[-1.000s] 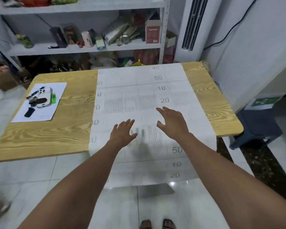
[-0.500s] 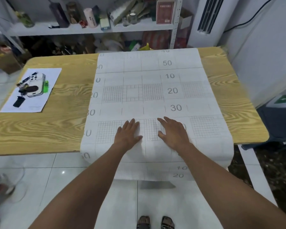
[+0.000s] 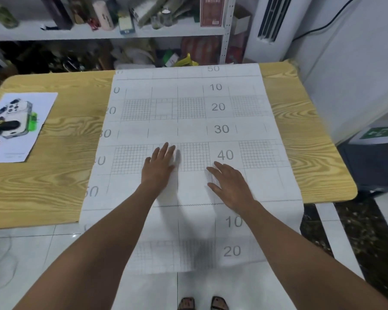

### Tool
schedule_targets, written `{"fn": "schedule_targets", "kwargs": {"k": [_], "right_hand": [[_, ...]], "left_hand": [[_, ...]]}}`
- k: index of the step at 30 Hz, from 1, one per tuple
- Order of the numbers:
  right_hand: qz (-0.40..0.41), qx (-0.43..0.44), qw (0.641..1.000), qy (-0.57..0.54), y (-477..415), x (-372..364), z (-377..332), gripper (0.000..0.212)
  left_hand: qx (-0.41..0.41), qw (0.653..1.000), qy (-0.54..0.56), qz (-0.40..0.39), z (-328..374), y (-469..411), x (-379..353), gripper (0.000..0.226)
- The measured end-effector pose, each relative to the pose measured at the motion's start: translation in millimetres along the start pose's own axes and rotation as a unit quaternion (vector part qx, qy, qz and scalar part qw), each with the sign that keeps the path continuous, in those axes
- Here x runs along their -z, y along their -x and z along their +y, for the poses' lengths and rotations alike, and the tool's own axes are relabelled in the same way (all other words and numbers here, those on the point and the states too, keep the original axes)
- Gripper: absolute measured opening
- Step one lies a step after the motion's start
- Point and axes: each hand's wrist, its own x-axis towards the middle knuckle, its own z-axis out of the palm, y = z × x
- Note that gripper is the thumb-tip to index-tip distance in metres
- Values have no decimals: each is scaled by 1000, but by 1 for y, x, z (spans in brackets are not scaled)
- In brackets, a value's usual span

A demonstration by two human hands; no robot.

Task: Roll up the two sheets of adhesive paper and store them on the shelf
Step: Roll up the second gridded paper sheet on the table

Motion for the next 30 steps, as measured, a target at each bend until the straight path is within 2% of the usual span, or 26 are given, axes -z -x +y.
{"fn": "schedule_targets", "kwargs": {"k": [9, 18, 23, 30], "right_hand": [[-24, -30, 999, 23, -22, -5, 0, 56], [-1, -77, 995, 57, -35, -7, -9, 56], [32, -46, 997, 51, -25, -9, -16, 55], [32, 32, 999, -13, -10, -18, -19, 52]], "left_hand": [[-58, 998, -1, -15, -3, 29, -11, 51], [-104, 994, 5, -35, -15, 38, -10, 53], [-95, 995, 10, -41, -12, 31, -9, 55], [-60, 998, -2, -24, -7, 7, -10, 47]]}}
